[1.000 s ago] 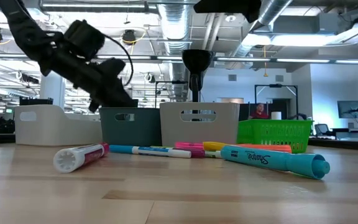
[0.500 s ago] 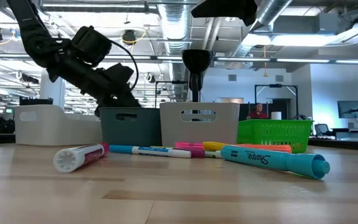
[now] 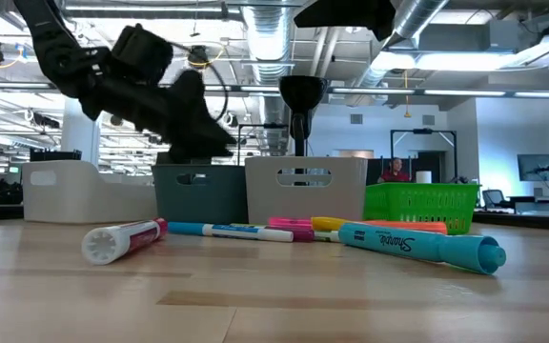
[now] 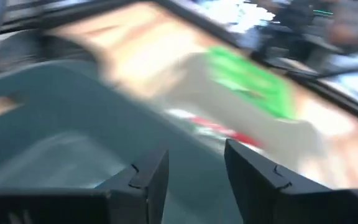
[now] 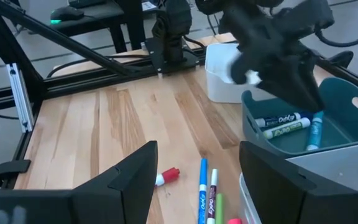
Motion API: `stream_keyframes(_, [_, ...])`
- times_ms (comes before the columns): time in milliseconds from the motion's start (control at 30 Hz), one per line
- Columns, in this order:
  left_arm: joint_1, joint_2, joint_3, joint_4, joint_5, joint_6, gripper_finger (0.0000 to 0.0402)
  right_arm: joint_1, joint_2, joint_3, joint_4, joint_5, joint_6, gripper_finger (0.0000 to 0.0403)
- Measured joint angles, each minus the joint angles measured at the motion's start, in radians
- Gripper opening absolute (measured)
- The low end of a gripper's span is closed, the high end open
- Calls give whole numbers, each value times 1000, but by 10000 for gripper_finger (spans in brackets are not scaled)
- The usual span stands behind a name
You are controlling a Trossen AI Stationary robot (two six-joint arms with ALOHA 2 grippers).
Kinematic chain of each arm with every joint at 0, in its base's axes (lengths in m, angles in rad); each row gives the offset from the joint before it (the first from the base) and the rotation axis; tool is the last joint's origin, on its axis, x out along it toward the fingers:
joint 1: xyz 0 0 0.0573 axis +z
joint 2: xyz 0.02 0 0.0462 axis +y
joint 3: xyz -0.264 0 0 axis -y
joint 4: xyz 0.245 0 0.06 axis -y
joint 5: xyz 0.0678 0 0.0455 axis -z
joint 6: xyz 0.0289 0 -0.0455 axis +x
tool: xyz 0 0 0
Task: Pick & Place Markers
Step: Put the large red marker pen into the blue bin
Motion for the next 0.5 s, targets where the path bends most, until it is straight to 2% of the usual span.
stream_keyframes(100, [-74, -31, 0, 18, 100, 60, 143, 0, 0, 0, 0, 0, 1, 216])
stream_keyframes(200, [-176, -78, 0, 14, 150, 147, 135, 0, 0, 0, 0, 0, 2, 216])
stream_keyframes(367, [-370, -118, 0, -4, 168, 319, 132, 0, 0, 0, 0, 0, 1, 216])
stream_keyframes(500, [-489, -82, 0, -47, 166, 395, 132, 0, 0, 0, 0, 0, 2, 216])
